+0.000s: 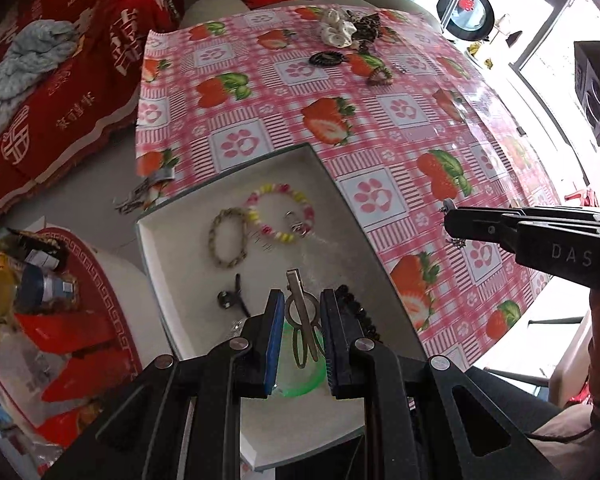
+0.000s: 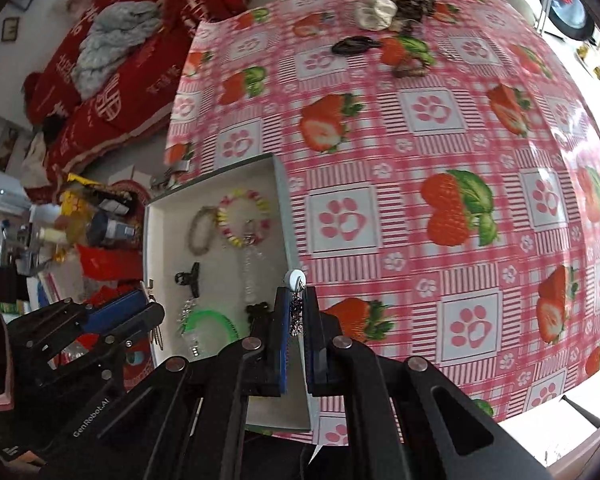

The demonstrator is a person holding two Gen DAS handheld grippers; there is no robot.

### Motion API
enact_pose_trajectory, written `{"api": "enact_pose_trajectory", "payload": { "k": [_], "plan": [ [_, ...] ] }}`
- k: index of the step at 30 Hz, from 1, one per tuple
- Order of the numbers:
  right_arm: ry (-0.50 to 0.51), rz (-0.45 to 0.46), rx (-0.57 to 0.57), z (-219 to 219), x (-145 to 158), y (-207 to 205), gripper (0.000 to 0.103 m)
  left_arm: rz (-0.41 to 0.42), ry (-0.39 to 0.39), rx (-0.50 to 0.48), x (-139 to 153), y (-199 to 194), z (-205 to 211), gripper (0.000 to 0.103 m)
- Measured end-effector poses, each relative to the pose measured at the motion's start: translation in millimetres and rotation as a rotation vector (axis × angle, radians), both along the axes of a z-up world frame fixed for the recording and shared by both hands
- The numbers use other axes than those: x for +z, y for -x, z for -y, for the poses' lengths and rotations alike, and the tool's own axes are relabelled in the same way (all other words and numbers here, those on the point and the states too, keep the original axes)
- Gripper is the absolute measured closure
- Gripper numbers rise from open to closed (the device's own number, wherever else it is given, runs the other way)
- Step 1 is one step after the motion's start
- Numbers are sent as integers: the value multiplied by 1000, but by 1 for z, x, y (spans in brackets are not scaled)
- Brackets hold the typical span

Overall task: Organize jewelry
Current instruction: 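Carry the silver earring and tan hair pins with both tools over the white box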

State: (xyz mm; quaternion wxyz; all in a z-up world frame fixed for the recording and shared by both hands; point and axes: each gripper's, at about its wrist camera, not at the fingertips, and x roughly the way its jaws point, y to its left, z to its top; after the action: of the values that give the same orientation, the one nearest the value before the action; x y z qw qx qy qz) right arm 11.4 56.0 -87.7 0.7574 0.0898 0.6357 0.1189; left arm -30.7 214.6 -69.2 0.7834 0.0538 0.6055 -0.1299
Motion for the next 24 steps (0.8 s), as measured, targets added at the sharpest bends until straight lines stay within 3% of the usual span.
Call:
{"api": "enact_pose_trajectory", "payload": {
  "k": [24],
  "plan": [
    [-19,-30,111,-47,-3,11,96,-21,27,79,-12,22,-44,78]
  ]
}}
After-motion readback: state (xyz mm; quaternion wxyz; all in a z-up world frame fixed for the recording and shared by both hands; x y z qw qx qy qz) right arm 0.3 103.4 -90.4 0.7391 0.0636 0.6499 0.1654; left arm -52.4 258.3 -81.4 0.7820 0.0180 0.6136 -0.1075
